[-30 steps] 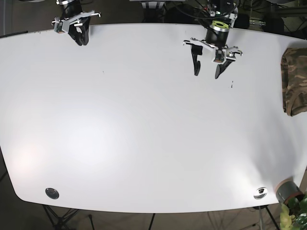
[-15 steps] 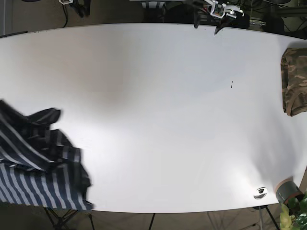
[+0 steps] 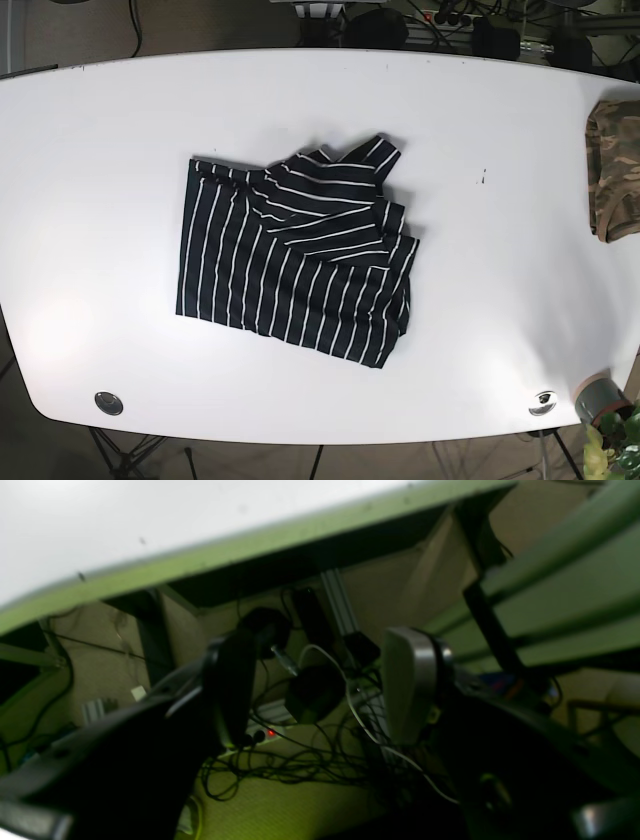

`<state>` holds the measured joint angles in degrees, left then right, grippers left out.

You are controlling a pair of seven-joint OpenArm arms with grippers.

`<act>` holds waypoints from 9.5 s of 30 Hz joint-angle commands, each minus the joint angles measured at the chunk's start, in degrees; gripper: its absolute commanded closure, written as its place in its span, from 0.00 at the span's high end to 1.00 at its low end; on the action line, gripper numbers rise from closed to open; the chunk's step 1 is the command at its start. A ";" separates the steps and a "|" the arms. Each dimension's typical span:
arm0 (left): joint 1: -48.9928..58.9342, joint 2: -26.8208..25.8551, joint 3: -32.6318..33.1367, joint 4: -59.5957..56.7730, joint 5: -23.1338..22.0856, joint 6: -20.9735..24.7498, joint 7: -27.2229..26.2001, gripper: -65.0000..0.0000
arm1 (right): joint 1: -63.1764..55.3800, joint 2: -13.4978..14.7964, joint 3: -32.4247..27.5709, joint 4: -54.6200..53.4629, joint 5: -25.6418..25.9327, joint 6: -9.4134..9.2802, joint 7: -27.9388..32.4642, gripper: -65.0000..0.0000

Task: Fold the T-shirt properly

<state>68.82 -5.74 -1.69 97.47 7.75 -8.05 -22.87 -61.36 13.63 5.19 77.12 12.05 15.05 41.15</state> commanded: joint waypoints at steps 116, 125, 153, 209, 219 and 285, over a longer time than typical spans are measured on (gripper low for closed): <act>-41.70 2.70 -10.04 5.69 -0.23 0.10 21.86 0.75 | 79.34 -20.09 -34.51 -5.96 -15.88 -0.59 -72.22 0.62; -41.78 2.70 -10.04 5.69 -0.23 0.10 21.86 0.75 | 79.25 -18.42 -32.49 -5.87 -18.52 -2.78 -69.50 0.62; -41.87 0.95 -9.87 5.69 -0.23 0.01 21.86 0.75 | 75.74 -19.47 -32.49 -5.96 -18.08 -2.78 -67.48 0.25; -43.01 0.86 0.16 6.57 -12.54 -0.08 28.98 0.75 | 109.93 -6.11 -21.59 22.17 -18.08 9.87 -83.04 0.05; -43.01 0.86 0.24 4.90 -12.54 -0.08 28.98 0.75 | 101.23 -12.70 -9.37 6.70 -18.08 9.87 -75.65 0.69; -43.98 0.68 0.42 2.62 -12.89 -0.17 28.98 0.75 | 105.36 -16.48 -0.40 -4.20 -18.69 9.35 -74.51 0.03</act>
<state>24.91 -4.95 -1.30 98.96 -4.82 -8.14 7.51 40.05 -2.83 5.98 68.60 -7.66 22.85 -33.71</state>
